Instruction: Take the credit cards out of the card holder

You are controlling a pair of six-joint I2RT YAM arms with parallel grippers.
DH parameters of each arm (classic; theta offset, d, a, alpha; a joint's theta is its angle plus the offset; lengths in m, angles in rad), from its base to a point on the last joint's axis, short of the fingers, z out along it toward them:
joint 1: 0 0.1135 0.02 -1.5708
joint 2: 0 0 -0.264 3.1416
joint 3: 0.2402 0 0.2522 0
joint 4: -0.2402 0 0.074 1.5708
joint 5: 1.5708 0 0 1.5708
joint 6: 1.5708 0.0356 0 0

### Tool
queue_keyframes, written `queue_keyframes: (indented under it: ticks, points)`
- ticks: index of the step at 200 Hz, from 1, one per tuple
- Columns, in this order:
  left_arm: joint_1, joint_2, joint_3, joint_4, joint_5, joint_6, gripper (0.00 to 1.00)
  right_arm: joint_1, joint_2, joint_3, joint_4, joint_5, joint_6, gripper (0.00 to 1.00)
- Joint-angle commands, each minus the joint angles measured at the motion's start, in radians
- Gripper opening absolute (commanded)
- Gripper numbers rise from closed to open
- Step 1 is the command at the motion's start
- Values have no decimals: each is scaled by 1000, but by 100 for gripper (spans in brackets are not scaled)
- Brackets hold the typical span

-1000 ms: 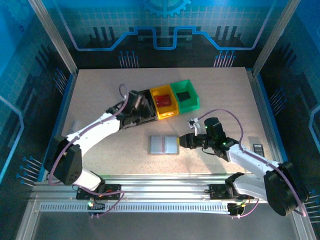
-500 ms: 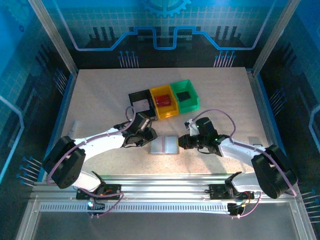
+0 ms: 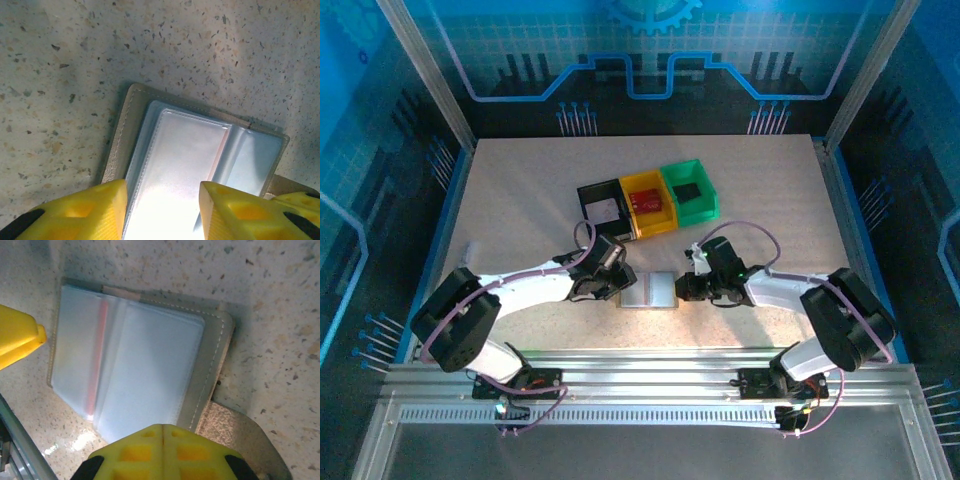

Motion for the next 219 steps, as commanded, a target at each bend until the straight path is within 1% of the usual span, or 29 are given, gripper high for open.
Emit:
queue_keyframes:
  ticks: [1, 26, 77, 117, 178, 219]
  points:
    - [-10, 17, -4, 14, 14, -11, 43, 20, 29, 25, 21, 2, 10, 0]
    - [-13, 26, -19, 34, 17, -20, 43, 21, 38, 16, 28, 23, 16, 0]
    - [-24, 44, -16, 64, 27, -28, 42, 21, 87, 9, 57, 23, 29, 0]
    - [-24, 49, -12, 64, 32, -26, 43, 21, 90, 5, 67, 15, 35, 0]
    - [-31, 76, 2, 149, 83, -43, 43, 21, 114, -4, 97, -11, 45, 0]
    - [-34, 80, 25, 172, 99, -53, 43, 21, 117, -7, 111, -19, 51, 0]
